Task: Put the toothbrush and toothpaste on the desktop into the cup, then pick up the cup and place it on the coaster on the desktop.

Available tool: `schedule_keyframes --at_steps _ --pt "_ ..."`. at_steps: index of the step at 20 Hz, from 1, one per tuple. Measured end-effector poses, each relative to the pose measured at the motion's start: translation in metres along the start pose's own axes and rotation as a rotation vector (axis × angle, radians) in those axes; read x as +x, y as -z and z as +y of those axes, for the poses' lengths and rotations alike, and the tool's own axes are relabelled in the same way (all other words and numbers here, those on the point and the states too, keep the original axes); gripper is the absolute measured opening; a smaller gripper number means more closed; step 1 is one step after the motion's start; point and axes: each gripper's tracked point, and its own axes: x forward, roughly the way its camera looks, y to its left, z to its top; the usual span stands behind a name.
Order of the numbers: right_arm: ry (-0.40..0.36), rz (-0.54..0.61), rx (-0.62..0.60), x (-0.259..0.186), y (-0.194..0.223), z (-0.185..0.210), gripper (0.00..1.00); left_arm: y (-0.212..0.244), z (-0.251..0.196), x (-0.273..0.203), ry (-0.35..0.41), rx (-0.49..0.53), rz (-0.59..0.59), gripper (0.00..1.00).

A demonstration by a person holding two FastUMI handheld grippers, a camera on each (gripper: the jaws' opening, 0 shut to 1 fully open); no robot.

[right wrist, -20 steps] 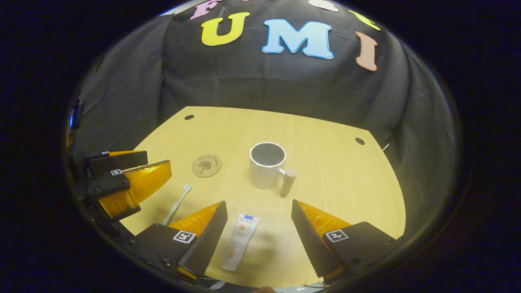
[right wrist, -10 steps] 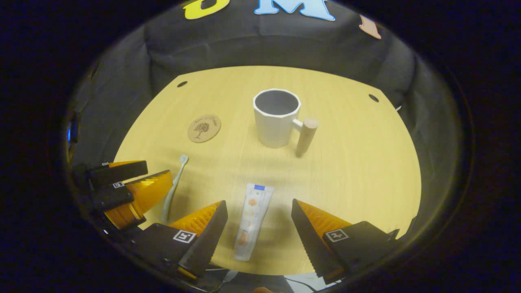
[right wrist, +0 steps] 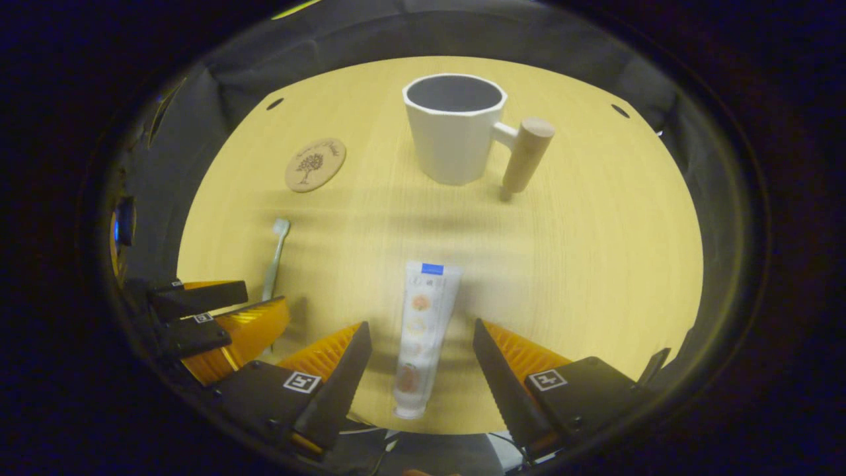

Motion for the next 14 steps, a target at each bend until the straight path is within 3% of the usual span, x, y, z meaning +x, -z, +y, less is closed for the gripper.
schedule_keyframes --at_steps 3,9,12,13,14 --pt "0.005 0.038 0.005 0.007 0.002 0.0 0.93 0.002 -0.001 0.007 0.005 0.002 0.047 0.97" --pt "0.029 0.077 0.01 0.021 0.002 0.0 0.95 0.018 0.005 0.019 -0.008 0.011 0.149 0.98" --pt "0.035 0.1 0.019 0.028 0.0 -0.004 0.94 0.018 0.004 0.02 -0.009 0.048 0.176 0.88" --pt "0.037 0.101 0.019 0.025 -0.001 -0.004 0.84 0.019 0.007 0.022 -0.025 0.066 0.188 0.87" --pt "0.037 0.102 0.016 0.026 -0.003 -0.005 0.83 0.019 0.01 0.022 -0.042 0.082 0.199 0.86"
